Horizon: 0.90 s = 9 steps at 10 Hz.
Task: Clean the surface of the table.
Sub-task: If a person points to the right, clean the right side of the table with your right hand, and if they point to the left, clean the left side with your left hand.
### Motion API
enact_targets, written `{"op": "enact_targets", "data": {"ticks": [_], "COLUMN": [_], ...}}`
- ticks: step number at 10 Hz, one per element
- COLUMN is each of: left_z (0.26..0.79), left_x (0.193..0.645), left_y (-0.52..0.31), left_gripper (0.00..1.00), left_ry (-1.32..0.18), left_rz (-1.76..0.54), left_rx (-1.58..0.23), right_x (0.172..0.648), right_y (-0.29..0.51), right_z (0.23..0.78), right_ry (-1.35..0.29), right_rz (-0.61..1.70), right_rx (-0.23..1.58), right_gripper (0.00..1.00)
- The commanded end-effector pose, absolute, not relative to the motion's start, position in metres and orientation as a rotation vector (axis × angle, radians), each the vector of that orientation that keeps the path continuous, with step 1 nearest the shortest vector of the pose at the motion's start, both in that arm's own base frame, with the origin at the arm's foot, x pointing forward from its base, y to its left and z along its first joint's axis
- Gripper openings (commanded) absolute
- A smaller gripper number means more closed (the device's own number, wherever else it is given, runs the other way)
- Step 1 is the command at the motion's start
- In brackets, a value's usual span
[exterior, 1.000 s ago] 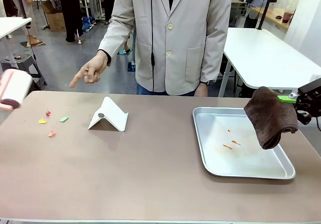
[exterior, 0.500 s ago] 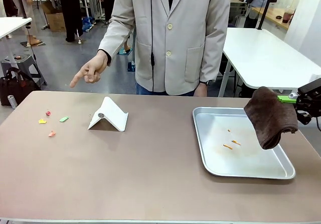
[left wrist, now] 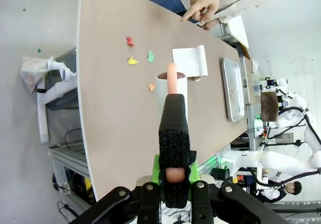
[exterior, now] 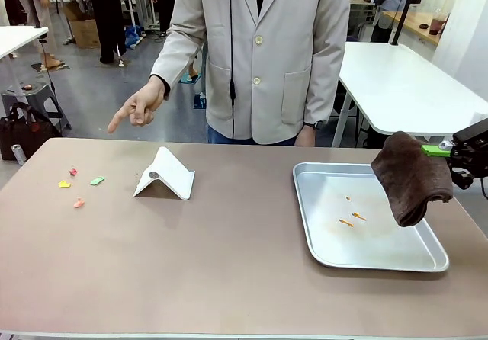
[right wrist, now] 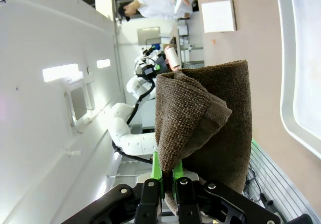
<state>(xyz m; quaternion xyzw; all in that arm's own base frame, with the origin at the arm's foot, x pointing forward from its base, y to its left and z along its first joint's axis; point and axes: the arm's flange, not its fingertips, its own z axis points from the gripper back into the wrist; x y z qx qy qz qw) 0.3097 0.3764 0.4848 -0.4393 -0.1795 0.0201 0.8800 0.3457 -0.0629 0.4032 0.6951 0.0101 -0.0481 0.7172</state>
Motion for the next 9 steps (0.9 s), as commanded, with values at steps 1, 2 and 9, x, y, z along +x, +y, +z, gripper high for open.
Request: {"op": "enact_targets", "data": {"ticks": [1, 2, 9], "left_z": [0.48, 0.473, 0.431], "left_x": [0.323, 0.333, 0.361], "left_y": [0.366, 0.359, 0.316], "left_gripper": [0.22, 0.22, 0.22], "left_ry": [-0.327, -0.263, -0.185], "left_rz": [0.106, 0.152, 0.37], "left_rx": [-0.899, -0.884, -0.829], "right_x": [0.345, 0.345, 0.345], "right_y": [-0.063, -0.063, -0.063], "right_z": [0.406, 0.406, 0.406], "right_ry": [0.017, 0.017, 0.017], "right_rz": [-0.1, -0.1, -0.1], "right_rx": [1.537, 1.537, 1.537], "right_gripper": [0.0, 0.0, 0.0]}}
